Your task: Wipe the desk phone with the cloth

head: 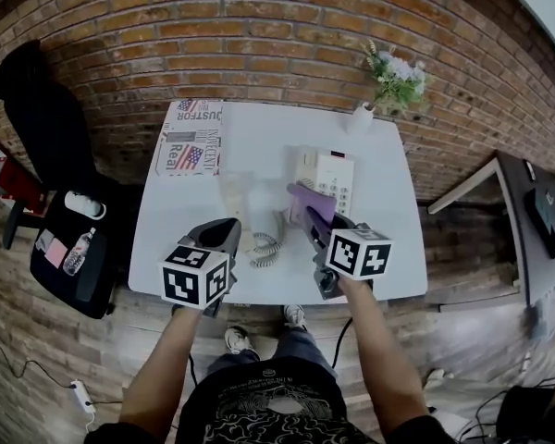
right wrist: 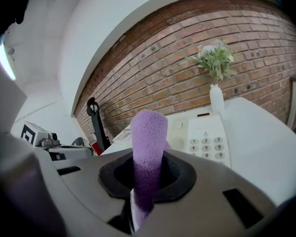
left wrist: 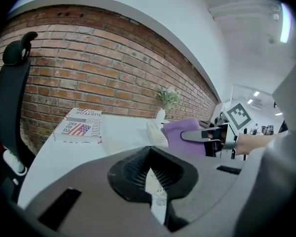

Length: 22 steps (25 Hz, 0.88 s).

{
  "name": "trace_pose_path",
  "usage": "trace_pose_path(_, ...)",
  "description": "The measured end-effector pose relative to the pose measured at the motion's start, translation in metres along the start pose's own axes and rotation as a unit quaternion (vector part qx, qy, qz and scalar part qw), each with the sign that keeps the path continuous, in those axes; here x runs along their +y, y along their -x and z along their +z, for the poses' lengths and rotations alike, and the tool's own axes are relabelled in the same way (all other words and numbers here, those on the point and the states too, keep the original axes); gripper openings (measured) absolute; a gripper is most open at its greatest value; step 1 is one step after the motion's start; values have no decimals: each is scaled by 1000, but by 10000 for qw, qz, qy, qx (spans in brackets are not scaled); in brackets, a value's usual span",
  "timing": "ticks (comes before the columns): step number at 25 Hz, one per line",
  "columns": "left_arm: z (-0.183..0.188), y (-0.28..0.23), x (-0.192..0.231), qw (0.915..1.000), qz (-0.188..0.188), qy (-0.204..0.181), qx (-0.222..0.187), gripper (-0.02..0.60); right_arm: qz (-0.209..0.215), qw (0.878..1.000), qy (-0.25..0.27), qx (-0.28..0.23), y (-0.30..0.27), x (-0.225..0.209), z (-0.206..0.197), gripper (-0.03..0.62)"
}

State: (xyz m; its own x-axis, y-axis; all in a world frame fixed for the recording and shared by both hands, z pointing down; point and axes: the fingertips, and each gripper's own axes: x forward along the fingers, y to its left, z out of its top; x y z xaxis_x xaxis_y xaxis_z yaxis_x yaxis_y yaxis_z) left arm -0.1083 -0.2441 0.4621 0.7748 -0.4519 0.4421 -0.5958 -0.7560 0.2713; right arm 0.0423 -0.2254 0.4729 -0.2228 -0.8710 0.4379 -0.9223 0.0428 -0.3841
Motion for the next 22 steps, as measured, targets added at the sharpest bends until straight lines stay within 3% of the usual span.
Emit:
trace_pose_path(10,20,-23,3,9991,341,246,-106,5,335,9912,1267,200,-26,-18,95,44)
trace_pose_path(22,29,-47,15,9947,934,417,-142,5,1052,9544,2649,886,-93,-27,141,44)
